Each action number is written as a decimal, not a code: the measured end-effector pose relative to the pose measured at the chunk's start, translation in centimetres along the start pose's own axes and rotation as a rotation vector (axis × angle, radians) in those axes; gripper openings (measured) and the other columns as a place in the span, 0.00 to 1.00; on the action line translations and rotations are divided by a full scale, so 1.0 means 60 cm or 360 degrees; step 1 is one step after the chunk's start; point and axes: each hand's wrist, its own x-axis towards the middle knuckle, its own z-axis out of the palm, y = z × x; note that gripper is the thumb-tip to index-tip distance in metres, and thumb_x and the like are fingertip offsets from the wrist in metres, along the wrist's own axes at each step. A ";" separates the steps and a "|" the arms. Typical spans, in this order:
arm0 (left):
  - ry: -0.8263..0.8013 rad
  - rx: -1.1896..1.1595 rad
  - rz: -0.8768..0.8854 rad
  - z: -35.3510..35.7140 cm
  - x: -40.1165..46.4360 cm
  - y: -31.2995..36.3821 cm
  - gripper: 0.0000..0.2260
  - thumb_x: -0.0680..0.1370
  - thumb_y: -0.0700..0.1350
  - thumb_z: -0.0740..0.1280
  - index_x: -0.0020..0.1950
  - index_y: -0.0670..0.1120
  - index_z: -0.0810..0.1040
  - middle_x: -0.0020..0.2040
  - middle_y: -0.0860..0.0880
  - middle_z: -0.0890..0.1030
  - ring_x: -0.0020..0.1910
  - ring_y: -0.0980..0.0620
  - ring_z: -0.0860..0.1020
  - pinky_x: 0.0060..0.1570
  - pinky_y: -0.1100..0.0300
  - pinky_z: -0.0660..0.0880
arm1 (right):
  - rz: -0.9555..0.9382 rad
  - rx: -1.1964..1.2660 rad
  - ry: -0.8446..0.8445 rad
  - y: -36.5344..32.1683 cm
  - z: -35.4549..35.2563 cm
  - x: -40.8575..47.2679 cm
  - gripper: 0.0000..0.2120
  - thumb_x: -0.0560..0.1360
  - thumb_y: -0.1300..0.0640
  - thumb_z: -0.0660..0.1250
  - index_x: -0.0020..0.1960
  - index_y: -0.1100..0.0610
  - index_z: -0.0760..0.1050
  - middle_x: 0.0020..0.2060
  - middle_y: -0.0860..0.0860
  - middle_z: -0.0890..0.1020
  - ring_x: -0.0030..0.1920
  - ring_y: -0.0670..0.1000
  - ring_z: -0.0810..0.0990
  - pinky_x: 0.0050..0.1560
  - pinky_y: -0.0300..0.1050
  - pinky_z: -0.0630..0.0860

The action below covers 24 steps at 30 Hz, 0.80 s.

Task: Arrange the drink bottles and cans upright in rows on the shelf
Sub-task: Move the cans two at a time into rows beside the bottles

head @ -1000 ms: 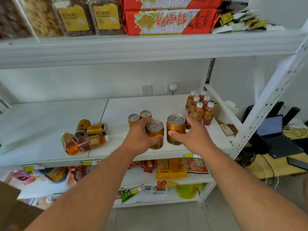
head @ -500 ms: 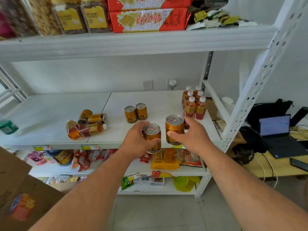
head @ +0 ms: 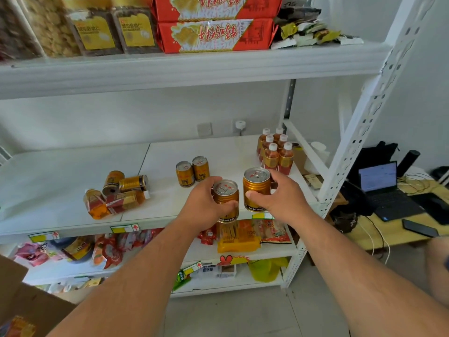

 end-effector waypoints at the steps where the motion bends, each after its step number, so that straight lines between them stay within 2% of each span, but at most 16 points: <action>1: -0.0009 -0.0002 0.0001 0.000 0.006 -0.001 0.33 0.69 0.50 0.78 0.70 0.50 0.68 0.59 0.55 0.75 0.54 0.57 0.75 0.49 0.66 0.71 | 0.0001 0.0000 0.0006 0.001 0.001 0.005 0.32 0.71 0.47 0.78 0.72 0.46 0.71 0.64 0.46 0.78 0.59 0.45 0.73 0.56 0.43 0.68; 9: -0.0026 -0.0011 -0.0024 0.017 0.087 -0.004 0.33 0.68 0.50 0.79 0.70 0.50 0.69 0.59 0.54 0.77 0.54 0.57 0.76 0.51 0.65 0.73 | -0.0001 0.0001 0.0017 0.016 -0.010 0.084 0.30 0.72 0.48 0.78 0.71 0.47 0.72 0.57 0.41 0.76 0.59 0.45 0.73 0.57 0.44 0.68; 15: 0.0011 0.0005 -0.0048 0.041 0.161 0.006 0.34 0.68 0.50 0.79 0.70 0.49 0.69 0.60 0.53 0.77 0.55 0.55 0.77 0.56 0.60 0.76 | -0.0012 0.0044 -0.0063 0.031 -0.028 0.175 0.32 0.71 0.47 0.78 0.72 0.47 0.72 0.63 0.44 0.78 0.64 0.48 0.75 0.60 0.46 0.71; 19: 0.0047 -0.0017 -0.0066 0.052 0.206 0.008 0.34 0.68 0.49 0.79 0.70 0.49 0.69 0.59 0.53 0.77 0.55 0.56 0.77 0.52 0.65 0.73 | -0.0023 0.0044 -0.0109 0.036 -0.037 0.227 0.32 0.72 0.48 0.78 0.73 0.49 0.70 0.64 0.46 0.78 0.66 0.50 0.75 0.60 0.45 0.70; 21: 0.0042 -0.0002 -0.0079 0.054 0.229 0.005 0.34 0.68 0.49 0.79 0.70 0.49 0.69 0.60 0.53 0.76 0.55 0.55 0.77 0.51 0.65 0.73 | -0.0022 0.0028 -0.0127 0.038 -0.038 0.250 0.33 0.72 0.48 0.77 0.74 0.49 0.69 0.68 0.48 0.77 0.68 0.51 0.74 0.60 0.45 0.69; 24: 0.0044 0.0052 -0.0087 0.055 0.265 0.003 0.34 0.68 0.50 0.79 0.71 0.49 0.69 0.61 0.52 0.75 0.55 0.55 0.76 0.52 0.64 0.74 | -0.0004 -0.0003 -0.0135 0.041 -0.033 0.285 0.33 0.72 0.46 0.77 0.74 0.48 0.69 0.68 0.47 0.77 0.67 0.50 0.75 0.59 0.45 0.68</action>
